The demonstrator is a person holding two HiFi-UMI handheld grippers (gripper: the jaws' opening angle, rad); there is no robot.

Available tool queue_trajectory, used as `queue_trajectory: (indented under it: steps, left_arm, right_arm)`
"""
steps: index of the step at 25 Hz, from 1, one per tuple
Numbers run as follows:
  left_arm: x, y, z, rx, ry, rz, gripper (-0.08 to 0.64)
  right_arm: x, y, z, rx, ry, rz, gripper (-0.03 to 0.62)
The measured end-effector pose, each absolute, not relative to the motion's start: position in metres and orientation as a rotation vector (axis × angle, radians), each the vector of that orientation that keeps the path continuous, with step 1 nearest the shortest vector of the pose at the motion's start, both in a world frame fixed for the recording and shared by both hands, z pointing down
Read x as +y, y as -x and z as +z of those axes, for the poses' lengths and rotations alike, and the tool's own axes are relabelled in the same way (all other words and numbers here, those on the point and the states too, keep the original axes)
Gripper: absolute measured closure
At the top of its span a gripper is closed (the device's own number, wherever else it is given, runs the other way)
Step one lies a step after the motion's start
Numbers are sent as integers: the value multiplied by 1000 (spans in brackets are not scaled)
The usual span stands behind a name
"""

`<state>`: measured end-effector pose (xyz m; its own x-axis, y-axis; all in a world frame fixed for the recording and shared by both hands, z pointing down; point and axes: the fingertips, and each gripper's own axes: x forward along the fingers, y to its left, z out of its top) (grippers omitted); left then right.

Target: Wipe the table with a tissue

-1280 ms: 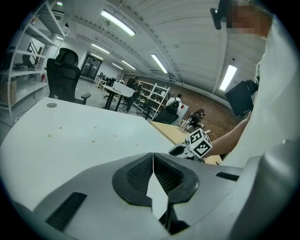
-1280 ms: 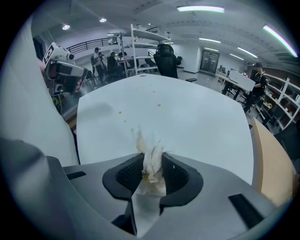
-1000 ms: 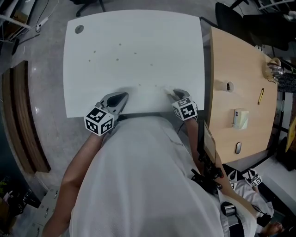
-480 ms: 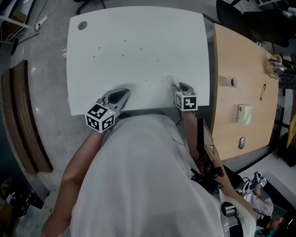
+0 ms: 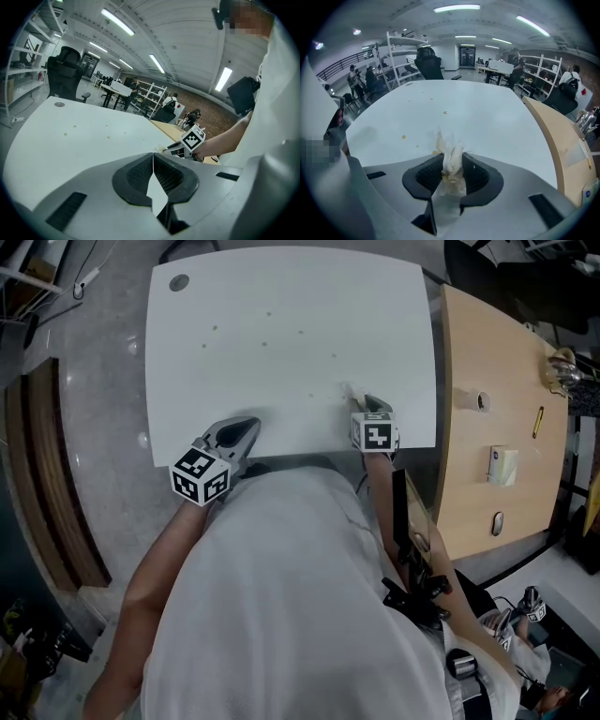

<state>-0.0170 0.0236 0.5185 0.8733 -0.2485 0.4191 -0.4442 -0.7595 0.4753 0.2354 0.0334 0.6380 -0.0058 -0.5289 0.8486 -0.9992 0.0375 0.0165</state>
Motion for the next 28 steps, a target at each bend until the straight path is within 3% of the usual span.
queue_trajectory:
  steps: [15, 18, 22, 28]
  left_arm:
    - [21, 41, 517, -456, -2486, 451, 552]
    - [20, 42, 518, -447, -2486, 443, 552]
    - [20, 45, 519, -443, -2482, 436, 552]
    - [19, 52, 518, -451, -2477, 427, 552]
  right_arm:
    - [34, -190, 638, -1672, -1531, 813, 482]
    - [49, -183, 638, -1713, -1555, 926, 482]
    - [56, -201, 629, -1722, -1773, 1154, 480]
    - [48, -216, 634, -1537, -1774, 1045, 480]
